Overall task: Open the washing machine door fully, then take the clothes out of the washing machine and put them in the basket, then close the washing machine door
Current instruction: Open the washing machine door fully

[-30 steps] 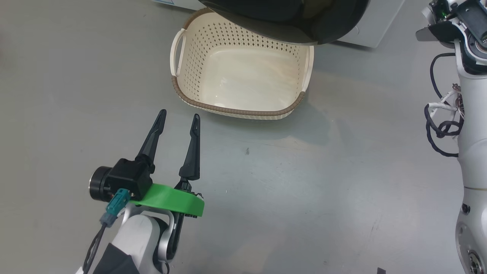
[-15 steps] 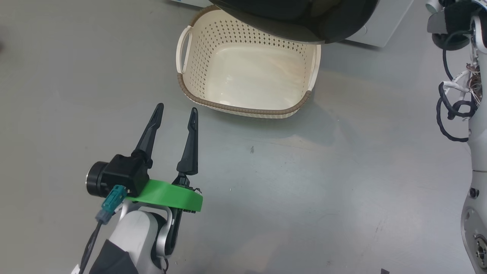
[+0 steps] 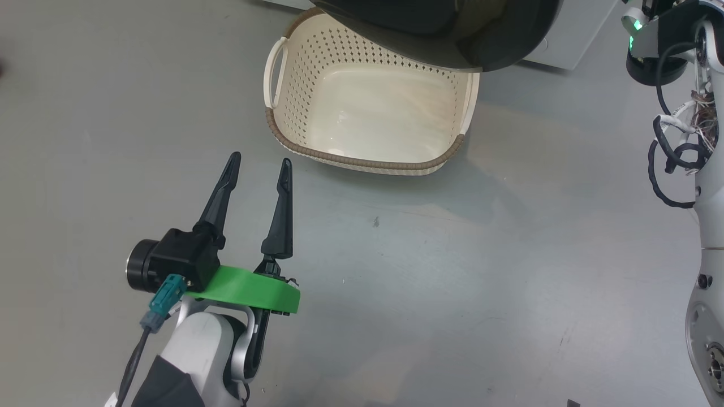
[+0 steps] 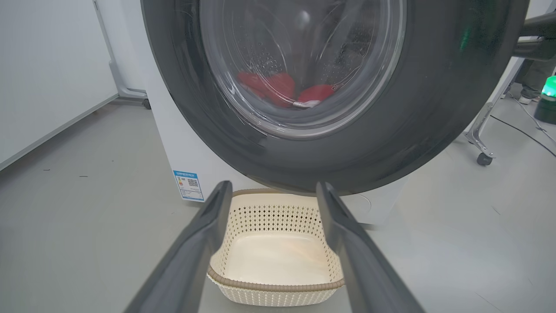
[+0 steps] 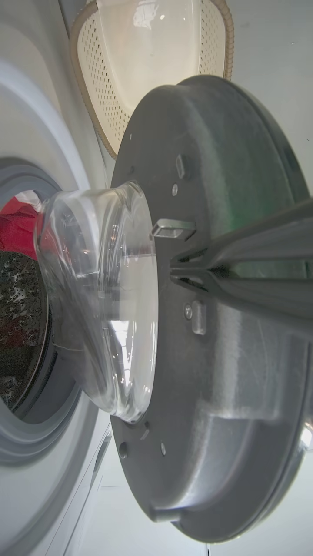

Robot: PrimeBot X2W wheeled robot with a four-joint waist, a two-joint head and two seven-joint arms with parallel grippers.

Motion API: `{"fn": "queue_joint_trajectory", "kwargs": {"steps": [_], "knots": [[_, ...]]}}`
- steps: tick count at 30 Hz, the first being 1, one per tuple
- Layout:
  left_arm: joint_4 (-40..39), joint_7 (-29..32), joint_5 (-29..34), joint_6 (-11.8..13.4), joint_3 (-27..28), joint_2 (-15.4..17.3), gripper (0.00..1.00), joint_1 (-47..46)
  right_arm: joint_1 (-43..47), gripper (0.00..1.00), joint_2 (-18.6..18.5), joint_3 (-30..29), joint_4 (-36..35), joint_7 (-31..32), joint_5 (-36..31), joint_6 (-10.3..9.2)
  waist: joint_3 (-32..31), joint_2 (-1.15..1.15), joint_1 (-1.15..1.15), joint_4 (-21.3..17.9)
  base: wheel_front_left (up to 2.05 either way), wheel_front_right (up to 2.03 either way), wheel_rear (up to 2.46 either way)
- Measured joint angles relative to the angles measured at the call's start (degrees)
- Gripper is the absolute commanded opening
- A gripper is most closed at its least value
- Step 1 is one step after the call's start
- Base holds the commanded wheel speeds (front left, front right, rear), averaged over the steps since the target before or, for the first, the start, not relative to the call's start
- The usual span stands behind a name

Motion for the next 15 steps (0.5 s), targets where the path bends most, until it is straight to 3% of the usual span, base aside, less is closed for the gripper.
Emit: {"fn": "queue_joint_trajectory", "kwargs": {"steps": [15], "knots": [[0.88, -0.01, 0.02, 0.0, -0.16, -0.01, 1.0, -0.02, 1.09, 0.0, 0.73, 1.71, 2.48, 4.68, 0.8, -0.45, -1.79, 0.0, 0.0, 0.49, 0.0, 0.0, 0.0]]}}
